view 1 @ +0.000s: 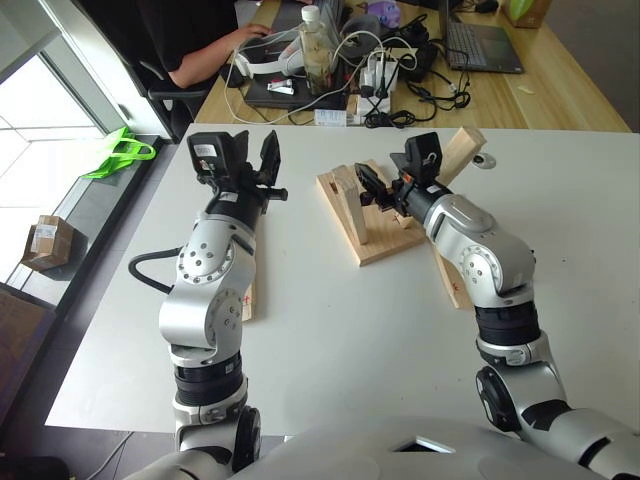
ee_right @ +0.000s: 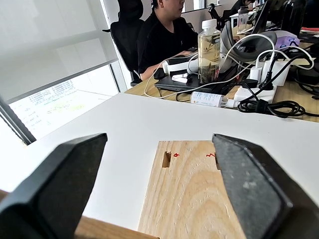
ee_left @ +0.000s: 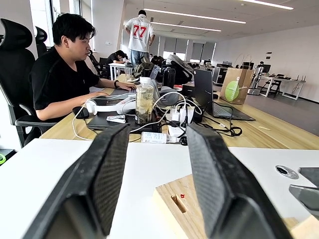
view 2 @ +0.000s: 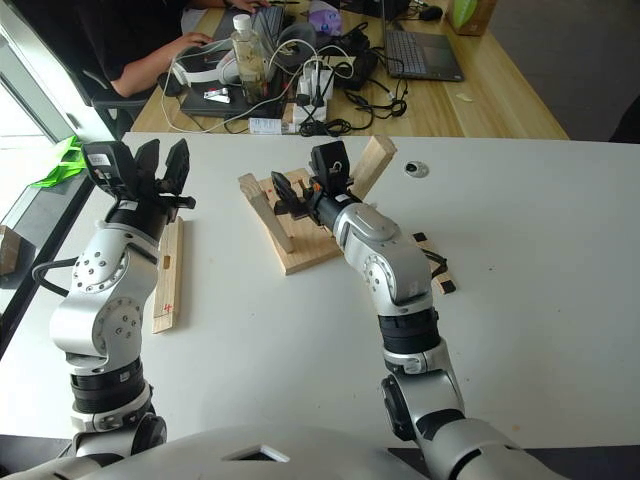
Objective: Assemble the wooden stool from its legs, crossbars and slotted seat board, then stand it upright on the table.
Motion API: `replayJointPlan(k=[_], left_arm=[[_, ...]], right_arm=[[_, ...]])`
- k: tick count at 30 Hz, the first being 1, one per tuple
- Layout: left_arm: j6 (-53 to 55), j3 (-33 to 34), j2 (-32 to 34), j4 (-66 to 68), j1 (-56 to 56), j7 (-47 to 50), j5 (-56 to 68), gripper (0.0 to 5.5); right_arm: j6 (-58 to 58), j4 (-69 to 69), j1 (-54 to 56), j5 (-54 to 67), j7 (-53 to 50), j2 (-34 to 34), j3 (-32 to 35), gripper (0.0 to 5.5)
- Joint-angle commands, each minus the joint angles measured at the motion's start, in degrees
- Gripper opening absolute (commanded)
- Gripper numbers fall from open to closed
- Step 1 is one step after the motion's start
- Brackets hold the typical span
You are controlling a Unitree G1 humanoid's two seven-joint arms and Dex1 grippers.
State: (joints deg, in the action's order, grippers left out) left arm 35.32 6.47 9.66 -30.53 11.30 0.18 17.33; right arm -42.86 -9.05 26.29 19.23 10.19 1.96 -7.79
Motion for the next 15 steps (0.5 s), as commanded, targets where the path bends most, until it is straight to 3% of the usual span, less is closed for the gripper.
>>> replayJointPlan(k=[1, 6, 10, 15], left_arm=[[1.26, -0.83, 2.06, -1.58, 0.61, -2.98, 0.61, 2.06], [3.14, 2.28, 3.56, -2.43, 3.76, -4.58, 3.33, 2.06], [3.32, 1.89, 3.34, -2.29, 4.03, -4.50, 3.00, 2.06], [3.46, 1.98, 3.10, -2.05, 5.02, -3.77, 2.81, 2.06]], right_arm=[[-1.79, -0.83, -0.93, -0.32, -0.96, -0.44, 0.71, 3.92], [2.17, 2.98, -1.76, -3.98, -0.81, 0.76, -1.35, 3.92], [8.01, 8.03, -3.47, -10.76, 0.60, 4.55, -6.56, 3.92], [12.08, 9.18, -5.93, -13.91, 2.05, 6.11, -8.57, 3.92]])
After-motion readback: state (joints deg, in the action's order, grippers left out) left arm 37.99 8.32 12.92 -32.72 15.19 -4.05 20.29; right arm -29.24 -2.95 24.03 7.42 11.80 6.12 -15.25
